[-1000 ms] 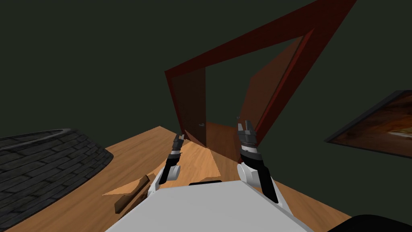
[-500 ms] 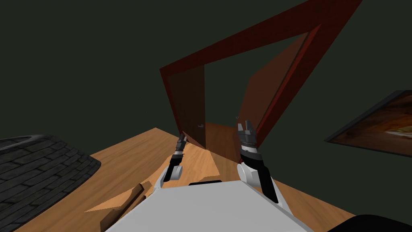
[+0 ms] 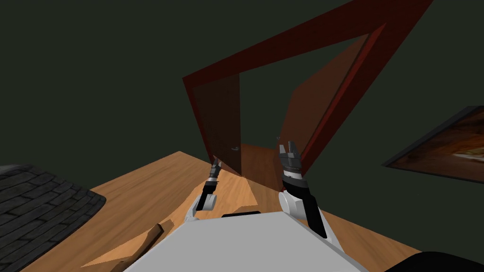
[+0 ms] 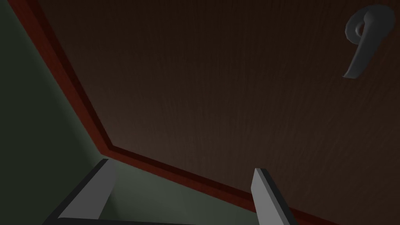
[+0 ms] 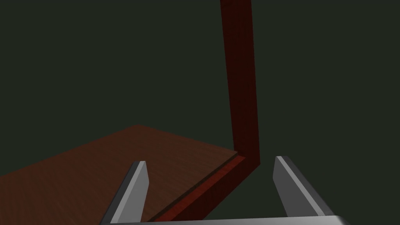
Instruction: Push the door open
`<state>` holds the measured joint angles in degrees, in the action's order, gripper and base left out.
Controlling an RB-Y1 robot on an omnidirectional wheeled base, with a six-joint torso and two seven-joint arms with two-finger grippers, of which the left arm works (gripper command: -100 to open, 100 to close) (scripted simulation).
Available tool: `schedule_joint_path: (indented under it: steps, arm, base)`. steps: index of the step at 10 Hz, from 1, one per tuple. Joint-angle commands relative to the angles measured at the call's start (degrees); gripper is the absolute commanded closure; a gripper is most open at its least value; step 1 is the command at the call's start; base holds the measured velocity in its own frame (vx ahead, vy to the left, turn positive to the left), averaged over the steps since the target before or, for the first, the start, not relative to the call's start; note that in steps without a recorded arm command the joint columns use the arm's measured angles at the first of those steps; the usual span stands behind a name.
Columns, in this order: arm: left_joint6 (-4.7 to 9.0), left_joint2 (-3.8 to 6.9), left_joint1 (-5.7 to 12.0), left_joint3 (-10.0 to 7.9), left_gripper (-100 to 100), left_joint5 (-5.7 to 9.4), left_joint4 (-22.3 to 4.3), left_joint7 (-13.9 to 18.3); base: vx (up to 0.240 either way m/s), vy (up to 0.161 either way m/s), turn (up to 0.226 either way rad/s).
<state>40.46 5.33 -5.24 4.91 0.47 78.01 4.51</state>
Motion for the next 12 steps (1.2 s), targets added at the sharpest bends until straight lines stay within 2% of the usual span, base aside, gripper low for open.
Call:
schedule_joint_path:
  steps: [1,12]
  arm:
    - [0.47,0.16,0.93,0.37,-100,0.13,-2.86,0.09]
    - [3.1,-0.51,8.49,3.07,-100,0.7,-22.24,-0.18]
  base:
    - [0.074,0.02,-0.084]
    - [0.089,0.046,-0.07]
